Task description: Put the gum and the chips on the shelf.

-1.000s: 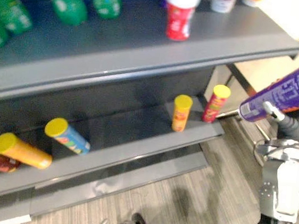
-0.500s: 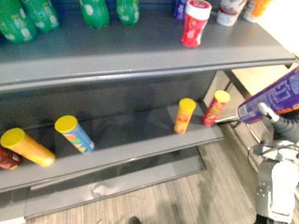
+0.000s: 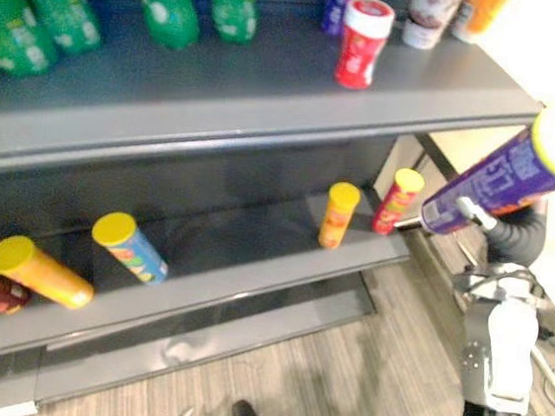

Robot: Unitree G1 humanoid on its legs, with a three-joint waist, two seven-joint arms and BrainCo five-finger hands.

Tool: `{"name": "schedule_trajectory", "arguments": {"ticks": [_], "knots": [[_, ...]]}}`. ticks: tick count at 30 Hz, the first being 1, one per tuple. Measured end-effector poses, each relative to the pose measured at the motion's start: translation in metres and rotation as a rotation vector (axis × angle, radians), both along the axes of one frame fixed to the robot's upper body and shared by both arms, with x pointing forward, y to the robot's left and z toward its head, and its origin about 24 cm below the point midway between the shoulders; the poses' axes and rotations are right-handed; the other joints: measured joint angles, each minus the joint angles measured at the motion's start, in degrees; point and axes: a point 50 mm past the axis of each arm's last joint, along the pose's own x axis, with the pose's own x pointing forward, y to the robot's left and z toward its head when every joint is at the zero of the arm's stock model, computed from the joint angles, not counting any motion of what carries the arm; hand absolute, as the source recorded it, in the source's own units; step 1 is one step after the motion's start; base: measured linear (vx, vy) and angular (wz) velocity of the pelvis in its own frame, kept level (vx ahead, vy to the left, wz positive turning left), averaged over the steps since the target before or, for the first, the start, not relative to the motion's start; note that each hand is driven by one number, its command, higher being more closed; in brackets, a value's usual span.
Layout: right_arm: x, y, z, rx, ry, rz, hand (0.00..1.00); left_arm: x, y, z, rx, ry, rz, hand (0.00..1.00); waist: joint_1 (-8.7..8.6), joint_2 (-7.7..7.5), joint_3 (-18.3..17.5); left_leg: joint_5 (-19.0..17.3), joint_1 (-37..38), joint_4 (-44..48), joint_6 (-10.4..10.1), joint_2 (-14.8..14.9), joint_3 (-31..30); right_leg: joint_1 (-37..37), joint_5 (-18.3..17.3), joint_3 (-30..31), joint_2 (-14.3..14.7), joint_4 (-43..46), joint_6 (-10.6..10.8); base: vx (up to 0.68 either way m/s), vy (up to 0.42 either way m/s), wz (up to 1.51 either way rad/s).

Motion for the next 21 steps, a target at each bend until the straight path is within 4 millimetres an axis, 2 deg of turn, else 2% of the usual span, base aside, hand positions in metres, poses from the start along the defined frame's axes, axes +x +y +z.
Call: {"name": "schedule_trajectory", "arguments": {"ticks": [1, 2, 3, 4, 5, 6, 7, 9, 11, 13, 16, 17, 19, 21], "knots": [[0.0, 0.003, -0.003, -0.006, 0.015, 0.016, 1.0, 0.0, 0.0, 0.0, 0.001, 0.0, -0.002, 0.0, -0.1, 0.17, 0.07, -0.14, -0.02, -0.67, 0.22, -0.08, -1.49, -0.14, 0.67, 2.0, -1.09, 2.87, -0.35, 0.04, 0.107, 0.67], [-0.001, 0.004, -0.006, -0.009, 0.028, 0.02, 1.0, 0.001, 0.001, 0.001, 0.006, -0.003, -0.007, 0.0, -0.3, 0.39, 0.09, -0.46, 0.02, -0.63, 0.66, -0.05, -3.18, -1.46, 1.8, 7.72, -2.43, 7.06, -1.92, 0.05, 0.144, 0.82], [-0.001, 0.008, -0.01, -0.018, 0.043, 0.038, 1.0, 0.005, 0.002, 0.002, 0.018, -0.009, -0.038, 0.0, -0.56, 1.39, 0.46, -1.01, -0.07, -0.36, 1.33, 0.04, -5.68, -6.45, 1.31, 22.9, -2.07, 12.08, -4.25, 0.08, 0.123, 1.03], [-0.001, 0.013, -0.012, -0.048, 0.057, 0.057, 1.0, 0.009, 0.004, 0.004, 0.034, -0.012, -0.069, 0.0, -0.67, 1.6, 0.6, -0.85, -0.13, -0.67, 1.04, 0.2, -8.53, -9.44, -3.06, 40.82, 3.45, 10.76, -1.3, 0.09, 0.09, 0.99], [-0.001, 0.015, -0.014, -0.061, 0.063, 0.069, 1.0, 0.011, 0.007, 0.005, 0.045, -0.014, -0.079, 0.0, -0.73, 1.59, 0.6, -0.84, -0.12, -0.73, 1.05, -0.04, -9.94, -10.2, -4.68, 47.69, 5.98, 9.71, -0.48, 0.09, 0.019, 1.21], [-0.003, 0.018, -0.017, -0.068, 0.07, 0.086, 1.0, 0.013, 0.01, 0.006, 0.055, -0.018, -0.084, 0.0, -1.04, 1.41, 0.49, -1.01, -0.14, -0.83, 1.13, -1.14, -12.67, -10.78, -6.13, 57.11, 8.79, 7.09, 0.78, 0.08, -0.006, 1.4], [-0.012, 0.014, -0.022, -0.049, 0.074, 0.064, 1.0, 0.011, 0.011, 0.006, 0.059, -0.014, -0.077, 0.0, -2.14, 1.32, 0.45, -1.23, -0.09, -0.82, 1.44, -2.86, -15.88, -11.14, -6.72, 62.4, 9.79, 4.56, 1.8, 0.08, -0.006, 1.43], [-0.017, 0.012, -0.022, -0.051, 0.066, 0.059, 1.0, 0.005, 0.01, 0.003, 0.053, 0.006, -0.069, 0.0, -3.79, 0.83, 0.17, -1.36, -0.05, -0.63, 1.52, -5.06, -18.71, -13.24, -6.81, 67.65, 10.28, 2.65, 2.65, 0.08, 0.009, 1.01], [-0.022, 0.012, -0.028, -0.056, 0.091, 0.06, 1.0, 0.006, 0.011, 0.004, 0.056, 0.003, -0.07, 0.0, -3.87, 0.79, 0.17, -1.53, 0.16, -0.36, 1.44, -6.36, -20.58, -14.36, -6.59, 69.58, 10.2, 1.46, 2.98, 0.07, -0.011, 0.8], [-0.025, 0.017, -0.036, -0.058, 0.131, 0.091, 1.0, 0.007, 0.01, 0.004, 0.056, -0.003, -0.067, 0.0, -3.55, 0.43, 0.04, -1.62, 1.61, -0.43, 0.91, -7.3, -22.6, -13.57, -5.53, 68.96, 9.9, -1.62, 4.58, 0.1, -0.082, 0.61], [-0.025, 0.024, -0.037, -0.072, 0.136, 0.139, 1.0, 0.004, 0.01, 0.003, 0.05, 0.008, -0.056, 0.0, -3.31, -0.76, -0.74, -1.72, 1.98, -0.45, -0.43, -7.44, -23.74, -11.29, -5.27, 68.48, 9.97, -5.12, 4.22, 0.08, -0.133, 0.23], [-0.025, 0.03, -0.038, -0.082, 0.136, 0.176, 1.0, 0.0, 0.012, 0.002, 0.053, 0.02, -0.051, 0.0, -3.35, -1.75, -1.38, -1.83, 1.68, -0.46, -1.13, -7.68, -24.32, -9.99, -5.56, 68.06, 9.69, -6.95, 4.05, 0.09, -0.198, 0.21], [-0.031, 0.032, -0.036, -0.104, 0.123, 0.204, 1.0, 0.002, 0.004, 0.0, 0.027, 0.016, -0.039, 0.0, -3.56, -1.39, -2.24, -0.78, 1.05, -1.52, -3.54, -5.97, -26.06, -9.63, -5.9, 65.13, 11.14, -8.21, 3.77, 0.1, -0.233, 0.36], [-0.037, 0.031, -0.037, -0.117, 0.109, 0.212, 1.0, 0.002, -0.005, -0.002, 0.003, 0.013, -0.035, 0.0, -3.78, -0.91, -2.53, 2.07, 2.5, -5.67, -4.84, -4.73, -27.53, -9.7, -6.33, 63.06, 12.57, -8.28, 3.45, 0.09, -0.206, 0.38]]}}
